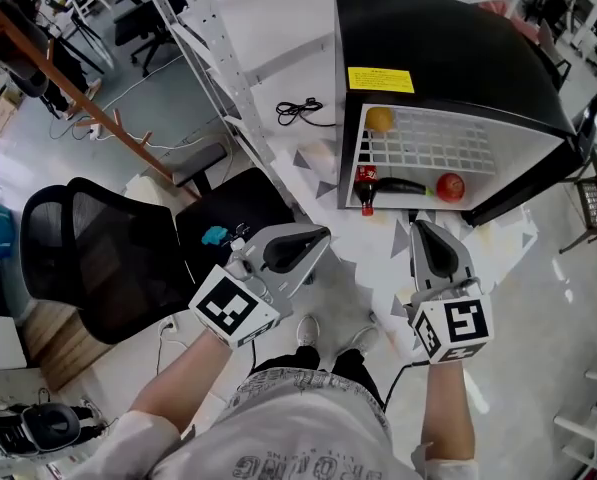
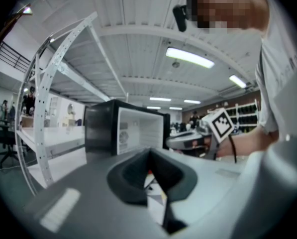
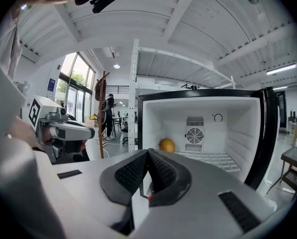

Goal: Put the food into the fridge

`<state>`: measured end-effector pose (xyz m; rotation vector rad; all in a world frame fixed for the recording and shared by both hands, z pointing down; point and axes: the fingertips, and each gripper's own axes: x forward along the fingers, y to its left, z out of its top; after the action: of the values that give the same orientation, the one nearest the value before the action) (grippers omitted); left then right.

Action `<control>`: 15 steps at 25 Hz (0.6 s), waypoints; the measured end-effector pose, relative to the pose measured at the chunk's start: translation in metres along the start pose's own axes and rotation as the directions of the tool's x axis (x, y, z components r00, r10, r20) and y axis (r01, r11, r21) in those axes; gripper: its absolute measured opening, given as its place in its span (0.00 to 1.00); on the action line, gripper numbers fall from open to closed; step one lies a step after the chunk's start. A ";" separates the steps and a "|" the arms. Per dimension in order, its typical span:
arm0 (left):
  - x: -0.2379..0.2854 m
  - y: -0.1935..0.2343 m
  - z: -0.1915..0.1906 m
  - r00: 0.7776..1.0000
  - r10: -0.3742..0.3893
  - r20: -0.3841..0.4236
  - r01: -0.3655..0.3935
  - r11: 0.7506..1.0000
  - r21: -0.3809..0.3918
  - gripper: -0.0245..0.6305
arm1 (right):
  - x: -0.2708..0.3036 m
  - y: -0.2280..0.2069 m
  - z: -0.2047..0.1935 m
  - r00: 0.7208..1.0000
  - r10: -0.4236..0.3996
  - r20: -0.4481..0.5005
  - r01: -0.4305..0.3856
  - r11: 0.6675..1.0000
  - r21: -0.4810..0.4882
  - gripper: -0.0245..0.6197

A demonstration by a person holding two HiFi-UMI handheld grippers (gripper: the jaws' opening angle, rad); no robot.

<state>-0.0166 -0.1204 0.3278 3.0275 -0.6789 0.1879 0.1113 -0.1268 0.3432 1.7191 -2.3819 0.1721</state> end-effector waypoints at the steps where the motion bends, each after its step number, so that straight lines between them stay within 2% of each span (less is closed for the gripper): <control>1: 0.000 0.000 0.001 1.000 -0.001 0.001 0.001 1.000 0.001 0.05 | -0.001 0.000 0.001 1.000 -0.001 0.001 0.001 1.000 0.003 0.04; 15: 0.004 -0.002 0.007 1.000 -0.003 0.013 0.003 1.000 0.012 0.05 | -0.002 0.004 0.004 1.000 0.023 0.011 -0.023 1.000 0.000 0.04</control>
<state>-0.0115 -0.1211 0.3215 3.0431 -0.6768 0.1729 0.1081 -0.1244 0.3390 1.6978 -2.4107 0.1670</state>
